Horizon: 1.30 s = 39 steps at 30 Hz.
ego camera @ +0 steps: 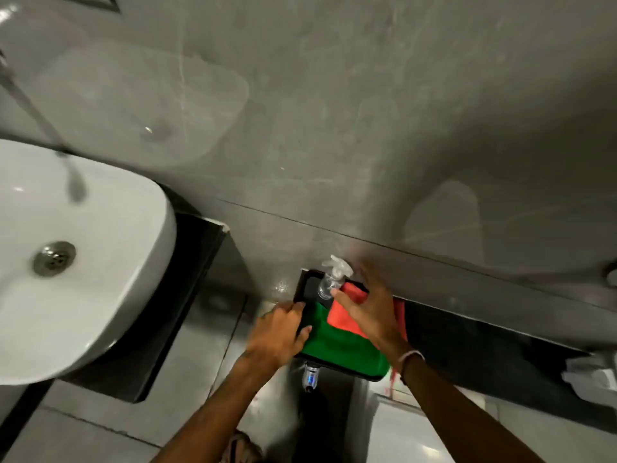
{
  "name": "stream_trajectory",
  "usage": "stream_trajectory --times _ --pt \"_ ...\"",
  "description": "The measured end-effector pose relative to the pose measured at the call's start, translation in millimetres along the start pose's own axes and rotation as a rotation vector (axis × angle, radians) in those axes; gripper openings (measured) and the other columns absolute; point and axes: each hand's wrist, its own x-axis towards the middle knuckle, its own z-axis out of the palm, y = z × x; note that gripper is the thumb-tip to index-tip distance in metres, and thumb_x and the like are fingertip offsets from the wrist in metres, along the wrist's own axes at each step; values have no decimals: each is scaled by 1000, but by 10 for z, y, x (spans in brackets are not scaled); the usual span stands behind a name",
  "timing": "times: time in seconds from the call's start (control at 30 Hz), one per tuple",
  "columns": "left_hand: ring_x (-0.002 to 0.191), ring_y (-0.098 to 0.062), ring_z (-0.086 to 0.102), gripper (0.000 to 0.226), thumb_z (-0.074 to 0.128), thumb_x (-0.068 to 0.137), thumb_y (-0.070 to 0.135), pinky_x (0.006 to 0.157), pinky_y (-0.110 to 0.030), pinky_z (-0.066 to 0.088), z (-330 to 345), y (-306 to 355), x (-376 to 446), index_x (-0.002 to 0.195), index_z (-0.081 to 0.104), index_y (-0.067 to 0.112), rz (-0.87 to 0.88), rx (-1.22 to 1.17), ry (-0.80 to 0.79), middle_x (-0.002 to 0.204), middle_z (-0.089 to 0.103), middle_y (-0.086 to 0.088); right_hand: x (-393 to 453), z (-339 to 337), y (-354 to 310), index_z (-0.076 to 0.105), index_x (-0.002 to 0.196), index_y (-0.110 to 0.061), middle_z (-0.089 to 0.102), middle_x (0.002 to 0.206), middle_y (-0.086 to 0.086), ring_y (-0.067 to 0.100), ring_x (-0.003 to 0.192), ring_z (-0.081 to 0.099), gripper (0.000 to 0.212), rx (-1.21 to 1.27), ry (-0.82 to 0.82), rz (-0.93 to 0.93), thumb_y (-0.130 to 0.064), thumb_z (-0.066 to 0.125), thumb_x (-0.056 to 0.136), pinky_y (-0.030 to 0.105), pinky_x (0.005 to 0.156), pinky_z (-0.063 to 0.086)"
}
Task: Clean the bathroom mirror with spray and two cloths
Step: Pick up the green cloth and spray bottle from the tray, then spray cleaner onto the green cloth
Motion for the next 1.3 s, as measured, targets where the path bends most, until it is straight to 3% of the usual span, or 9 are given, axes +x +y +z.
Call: stream_trajectory --times 0.2,0.4,0.57,0.63,0.73,0.83,0.93,1.2,1.3 --pt "125 -33 61 56 57 94 54 98 -42 51 619 217 436 132 52 14 -270 -57 -142 132 64 -12 461 269 237 68 131 -20 75 124 -8 -9 113 69 59 -15 -261 -66 -41 86 79 26 104 57" --pt "117 -37 64 55 73 87 39 91 -40 54 912 243 475 129 57 8 -457 -463 8 123 69 -18 544 528 191 56 149 -4 72 136 17 33 123 71 62 -208 -313 -372 -40 64 98 46 109 57" --pt "92 -31 73 18 83 79 11 88 -40 60 489 75 447 93 76 2 -391 -1015 57 95 78 -19 512 547 -160 60 143 -6 75 129 13 9 112 73 68 -43 -122 -388 -59 52 100 39 101 60" --pt "80 -24 68 16 84 78 7 82 -43 58 119 -47 337 88 76 -3 -245 -1075 91 84 75 -20 513 469 -463 62 140 -9 75 122 11 -4 96 68 70 80 -9 -407 -64 45 100 37 91 62" --pt "75 -17 59 20 84 79 10 69 -26 48 -740 -263 91 79 75 -8 -16 -952 136 76 64 -13 536 268 -1106 65 135 -12 75 113 12 17 80 69 58 219 136 -525 -56 40 106 45 78 62" --pt "92 -18 62 19 77 84 4 85 -22 47 -1857 -465 -251 94 77 -11 138 -872 276 94 69 -23 533 11 -1906 64 132 -24 72 102 5 17 65 70 50 302 198 -698 -54 31 110 33 73 58" --pt "79 -15 63 25 68 95 17 70 -24 51 -3032 -566 -707 92 70 -8 281 -849 366 83 67 -13 471 -179 -2766 65 130 -30 70 97 3 14 54 66 52 437 232 -832 -57 26 109 20 66 51" --pt "61 -5 66 34 60 100 37 57 -18 49 -5507 -336 -1826 78 78 17 480 -508 742 69 74 7 400 -439 -4542 67 111 -47 69 87 -3 20 61 68 42 544 310 -1081 -61 27 108 45 63 60" --pt "62 -7 68 34 61 99 39 56 -18 49 -5820 -247 -2033 83 79 15 516 -404 756 71 76 1 372 -494 -4861 68 104 -32 68 77 -4 4 66 65 52 489 396 -1141 -62 26 107 27 69 57"
